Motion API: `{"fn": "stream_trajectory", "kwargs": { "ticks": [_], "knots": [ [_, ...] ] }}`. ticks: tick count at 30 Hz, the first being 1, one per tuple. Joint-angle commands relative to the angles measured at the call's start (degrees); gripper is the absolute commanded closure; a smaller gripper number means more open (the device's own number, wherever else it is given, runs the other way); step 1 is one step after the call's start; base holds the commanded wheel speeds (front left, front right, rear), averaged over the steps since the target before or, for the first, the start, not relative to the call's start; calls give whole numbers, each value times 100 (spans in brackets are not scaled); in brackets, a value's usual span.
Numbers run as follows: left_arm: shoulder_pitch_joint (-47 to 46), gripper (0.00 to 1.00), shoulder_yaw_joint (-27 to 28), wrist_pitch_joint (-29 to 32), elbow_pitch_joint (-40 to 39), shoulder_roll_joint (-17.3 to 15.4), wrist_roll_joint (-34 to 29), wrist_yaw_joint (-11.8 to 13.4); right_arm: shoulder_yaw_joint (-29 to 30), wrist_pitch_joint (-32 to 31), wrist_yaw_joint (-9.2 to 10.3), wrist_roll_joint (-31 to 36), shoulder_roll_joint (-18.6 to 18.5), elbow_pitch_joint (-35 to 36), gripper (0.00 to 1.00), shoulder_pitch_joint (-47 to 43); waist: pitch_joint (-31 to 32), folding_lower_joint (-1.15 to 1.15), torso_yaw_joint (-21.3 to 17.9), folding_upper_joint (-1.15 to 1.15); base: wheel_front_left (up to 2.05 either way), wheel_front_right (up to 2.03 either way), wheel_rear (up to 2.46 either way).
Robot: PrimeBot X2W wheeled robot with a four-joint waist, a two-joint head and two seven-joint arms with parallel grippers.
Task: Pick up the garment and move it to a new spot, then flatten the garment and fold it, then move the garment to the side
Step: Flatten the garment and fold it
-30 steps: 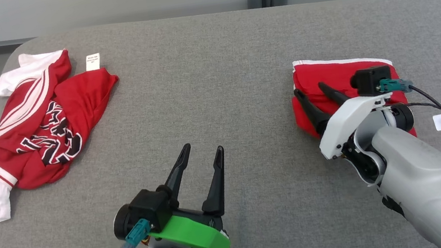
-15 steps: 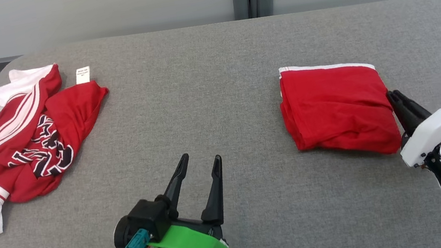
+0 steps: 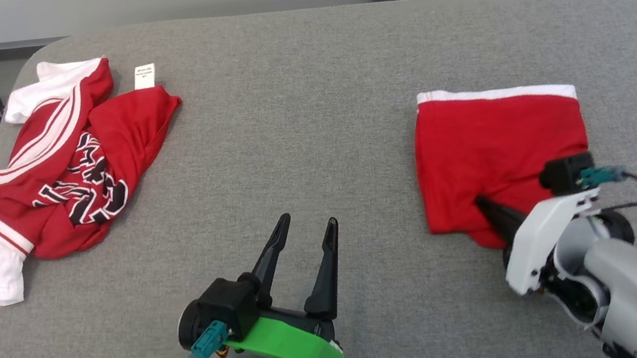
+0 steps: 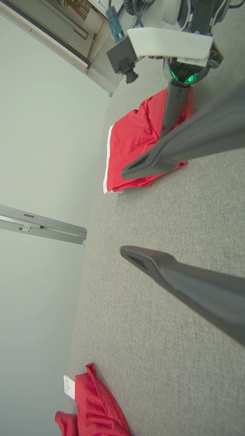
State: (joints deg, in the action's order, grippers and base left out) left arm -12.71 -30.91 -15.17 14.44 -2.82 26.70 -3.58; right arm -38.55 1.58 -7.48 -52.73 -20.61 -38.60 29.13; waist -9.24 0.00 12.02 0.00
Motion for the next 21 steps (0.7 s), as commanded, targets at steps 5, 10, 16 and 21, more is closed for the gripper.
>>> {"fn": "stream_trajectory", "kwargs": {
  "ticks": [5, 10, 16, 21],
  "knots": [
    [47, 0, 124, 5, -22, -16, -8, 59, -772, 391, -1, -108, 255, 288, 100, -580, 149, 0, 54, 0, 0, 0, 0],
    [281, 0, 353, 5, -38, -13, -129, 86, -1030, 1095, -1, 121, 327, 350, 55, -845, 430, 0, -204, 0, 0, 0, 0],
    [609, 0, 686, 6, -74, -18, -349, 73, -561, 1363, -1, 672, 364, 378, 0, -1080, 798, 0, -639, 0, 0, 0, 0],
    [987, 0, 1125, 5, -238, -18, -461, 110, 683, 1359, -1, 1497, 380, 962, 0, -1550, 1040, 0, -977, 0, 0, 0, 0]
  ]
}}
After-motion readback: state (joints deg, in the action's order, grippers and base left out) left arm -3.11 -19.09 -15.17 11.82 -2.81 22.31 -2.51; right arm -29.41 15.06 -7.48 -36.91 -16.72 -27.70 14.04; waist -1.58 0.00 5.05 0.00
